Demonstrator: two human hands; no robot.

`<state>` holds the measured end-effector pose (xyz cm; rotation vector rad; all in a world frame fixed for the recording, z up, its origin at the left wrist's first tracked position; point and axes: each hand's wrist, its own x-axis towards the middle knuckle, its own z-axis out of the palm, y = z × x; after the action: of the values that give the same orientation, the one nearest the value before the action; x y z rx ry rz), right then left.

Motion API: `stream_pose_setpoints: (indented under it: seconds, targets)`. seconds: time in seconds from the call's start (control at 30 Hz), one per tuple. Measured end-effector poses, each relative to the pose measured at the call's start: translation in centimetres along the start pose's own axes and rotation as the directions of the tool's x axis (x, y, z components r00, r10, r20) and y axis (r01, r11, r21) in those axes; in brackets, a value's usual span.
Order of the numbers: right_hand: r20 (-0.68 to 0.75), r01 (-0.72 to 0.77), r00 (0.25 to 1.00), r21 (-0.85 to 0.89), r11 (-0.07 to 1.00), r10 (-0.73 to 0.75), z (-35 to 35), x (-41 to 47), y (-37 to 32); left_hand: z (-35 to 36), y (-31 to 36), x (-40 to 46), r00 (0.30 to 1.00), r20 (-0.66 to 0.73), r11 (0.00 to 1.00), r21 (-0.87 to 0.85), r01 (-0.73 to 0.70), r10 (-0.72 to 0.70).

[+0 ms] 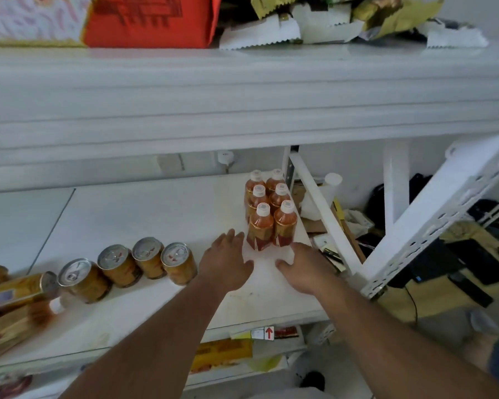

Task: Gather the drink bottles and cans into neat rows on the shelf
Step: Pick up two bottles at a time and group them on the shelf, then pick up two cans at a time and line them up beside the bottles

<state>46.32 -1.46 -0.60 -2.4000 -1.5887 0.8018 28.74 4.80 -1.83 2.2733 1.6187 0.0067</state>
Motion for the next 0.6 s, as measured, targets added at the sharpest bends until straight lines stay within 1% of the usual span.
stream_pose_setpoints:
  seconds: [0.1,0.17,0.27,0.43,0.5,0.6]
  targets:
    - [-0.035,0.111,0.993,-0.105,0.988,-0.115,0.2,-1.7,-1.0,-0.6,-0.2,-1.7,0.999,-0.036,1.0,0.014,-0.023,0.023]
    - [-0.032,0.186,0.981,-0.164,0.969,-0.194,0.4,-2.8,-1.5,-0.9,-0.2,-3.0,0.998,-0.067,1.0,0.005,-0.022,0.022]
    - [-0.01,0.261,0.963,-0.223,0.939,-0.27,0.7,-4.7,-2.4,-1.0,0.1,-5.4,0.994,-0.112,1.0,-0.004,-0.01,0.01]
    - [0.054,0.364,0.931,-0.232,0.902,-0.362,1.4,-8.2,-2.5,-0.8,0.7,-10.7,0.987,-0.147,0.998,-0.024,0.062,-0.065]
    - [0.089,0.384,0.923,-0.206,0.9,-0.373,2.0,-9.9,-2.0,-0.3,1.0,-13.3,0.988,-0.118,0.995,-0.033,0.091,-0.095]
    - [0.123,0.407,0.912,-0.184,0.895,-0.39,3.5,-12.1,-1.0,0.7,1.2,-16.8,0.989,-0.067,0.991,0.005,0.133,-0.132]
